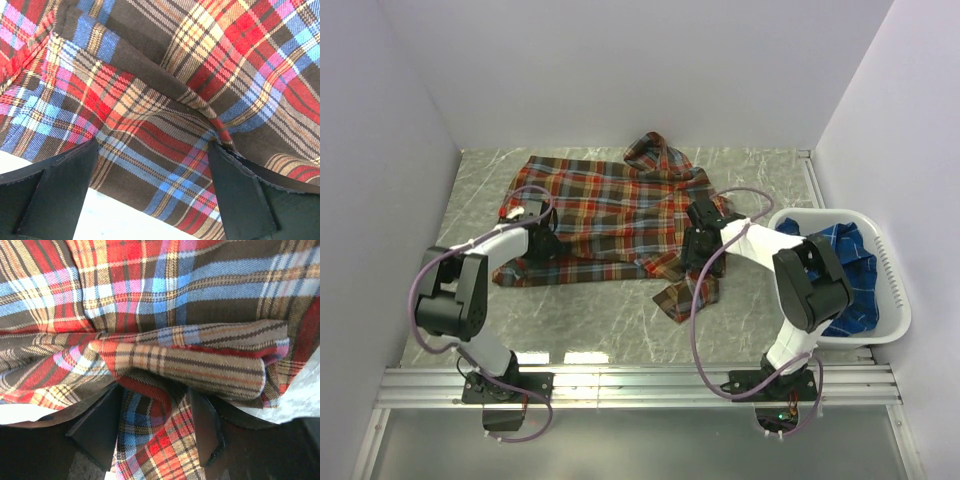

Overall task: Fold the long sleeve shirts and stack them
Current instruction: Fold the shirt

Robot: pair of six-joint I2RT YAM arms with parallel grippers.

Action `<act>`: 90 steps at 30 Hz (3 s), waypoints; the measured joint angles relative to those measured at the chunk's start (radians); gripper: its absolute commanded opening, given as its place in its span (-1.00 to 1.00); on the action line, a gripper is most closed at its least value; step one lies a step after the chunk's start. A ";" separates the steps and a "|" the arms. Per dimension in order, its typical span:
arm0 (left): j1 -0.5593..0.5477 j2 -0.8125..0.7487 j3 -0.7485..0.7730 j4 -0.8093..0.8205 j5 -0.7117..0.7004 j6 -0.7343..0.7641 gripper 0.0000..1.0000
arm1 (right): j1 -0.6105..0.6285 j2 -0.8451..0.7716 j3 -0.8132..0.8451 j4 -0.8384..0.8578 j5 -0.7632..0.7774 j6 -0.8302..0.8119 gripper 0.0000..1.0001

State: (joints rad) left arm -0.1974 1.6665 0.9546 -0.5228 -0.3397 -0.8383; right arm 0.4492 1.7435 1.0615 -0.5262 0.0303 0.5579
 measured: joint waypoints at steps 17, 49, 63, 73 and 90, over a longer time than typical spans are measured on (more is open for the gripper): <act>-0.056 -0.264 0.147 -0.079 0.029 0.087 0.99 | 0.000 -0.158 0.213 -0.179 0.027 -0.059 0.26; -0.151 0.556 0.686 0.277 -0.017 0.270 0.99 | 0.027 0.142 0.165 0.044 0.001 -0.062 0.33; -0.113 0.527 0.666 0.247 -0.019 0.188 0.99 | 0.042 0.070 0.097 -0.013 -0.032 -0.066 0.34; -0.122 0.112 0.484 0.157 0.018 0.169 0.99 | 0.101 -0.240 0.109 -0.133 0.033 -0.105 0.32; -0.143 -0.639 -0.022 0.115 -0.194 0.289 0.99 | 0.267 -0.627 -0.298 -0.299 -0.019 0.056 0.24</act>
State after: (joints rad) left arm -0.3401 1.0271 0.9329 -0.4076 -0.5339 -0.5495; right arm 0.7158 1.1164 0.7631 -0.8257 0.0109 0.6144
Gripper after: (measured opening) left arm 0.994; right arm 0.630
